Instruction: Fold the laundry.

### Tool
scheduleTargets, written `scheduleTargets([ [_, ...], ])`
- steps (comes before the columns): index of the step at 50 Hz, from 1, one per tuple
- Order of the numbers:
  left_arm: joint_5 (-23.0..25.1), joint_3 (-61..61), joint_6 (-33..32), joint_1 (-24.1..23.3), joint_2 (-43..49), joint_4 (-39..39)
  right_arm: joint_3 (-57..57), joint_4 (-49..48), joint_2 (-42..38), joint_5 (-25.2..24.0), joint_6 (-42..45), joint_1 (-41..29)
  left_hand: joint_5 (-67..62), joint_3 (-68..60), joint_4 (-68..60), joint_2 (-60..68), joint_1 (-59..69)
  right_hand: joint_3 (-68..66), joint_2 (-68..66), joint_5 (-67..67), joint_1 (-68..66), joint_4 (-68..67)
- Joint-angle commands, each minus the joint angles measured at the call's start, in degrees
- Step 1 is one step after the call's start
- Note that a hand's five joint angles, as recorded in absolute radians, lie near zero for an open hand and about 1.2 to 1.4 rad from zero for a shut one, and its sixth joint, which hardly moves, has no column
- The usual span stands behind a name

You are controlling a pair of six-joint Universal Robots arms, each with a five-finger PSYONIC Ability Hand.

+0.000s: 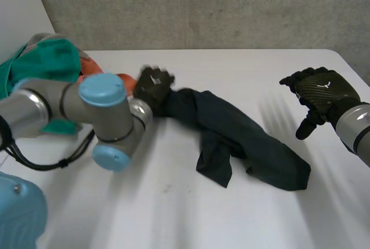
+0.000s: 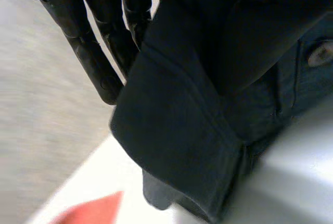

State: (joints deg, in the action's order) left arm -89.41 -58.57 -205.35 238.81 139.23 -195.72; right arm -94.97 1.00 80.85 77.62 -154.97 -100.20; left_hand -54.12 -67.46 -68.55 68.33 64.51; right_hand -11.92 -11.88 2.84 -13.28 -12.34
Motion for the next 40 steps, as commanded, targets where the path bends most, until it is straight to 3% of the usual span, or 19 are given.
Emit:
scheduleTargets([
  [1,-5.3,0.6,-4.2,2.8,-12.0,-16.2,1.8,0.1,-1.5,0.3,-0.1,0.0,-15.9,-12.5,-11.4,11.7,15.5,1.9,1.9,-2.8,3.3,2.3],
  [6,1.8,3.0,-2.1,-0.2,-13.5,-18.9,2.1,0.1,-1.5,0.7,-0.1,0.0,-15.9,-12.5,-11.4,11.7,15.5,1.9,1.9,-2.8,3.3,2.3],
  [13,12.1,1.5,5.0,-6.2,-11.5,-13.8,1.4,0.1,-1.5,0.6,-0.1,0.4,-15.9,-12.5,-11.4,11.7,15.5,1.9,1.9,-2.8,3.3,2.3],
  [24,18.6,-3.9,5.8,-15.3,-2.9,-1.3,-1.1,0.1,-1.5,0.2,0.0,1.0,-15.9,-12.5,-11.4,11.7,15.5,1.9,1.9,-2.8,3.3,2.3],
  [27,18.7,-7.0,5.8,-16.3,-2.9,0.4,-1.2,0.0,-1.5,0.2,0.1,1.2,-0.7,2.7,3.8,-3.5,0.3,1.9,1.9,-2.8,3.3,2.3],
  [28,18.8,-8.7,5.7,-17.1,-3.5,0.4,-1.2,0.0,-1.5,0.2,0.2,1.6,15.4,18.7,19.8,-19.6,-15.8,1.9,1.9,-2.8,3.3,2.3],
  [34,18.0,-11.8,5.5,-18.4,-10.1,0.0,-0.1,0.3,-1.3,-0.1,0.9,3.1,43.4,46.8,47.9,-47.6,-43.8,1.9,1.9,-2.8,3.3,2.3],
  [36,17.3,-12.4,5.5,-17.8,-12.7,0.1,0.7,0.5,-1.2,-0.1,0.9,3.0,49.7,53.0,54.1,-53.9,-50.1,1.9,1.9,-2.8,3.3,2.3],
  [40,12.4,-15.1,5.7,-14.4,-19.1,0.2,3.7,0.8,-1.2,0.4,0.4,2.3,50.4,53.7,54.8,-54.6,-50.8,1.9,1.9,-2.8,3.3,2.3],
])
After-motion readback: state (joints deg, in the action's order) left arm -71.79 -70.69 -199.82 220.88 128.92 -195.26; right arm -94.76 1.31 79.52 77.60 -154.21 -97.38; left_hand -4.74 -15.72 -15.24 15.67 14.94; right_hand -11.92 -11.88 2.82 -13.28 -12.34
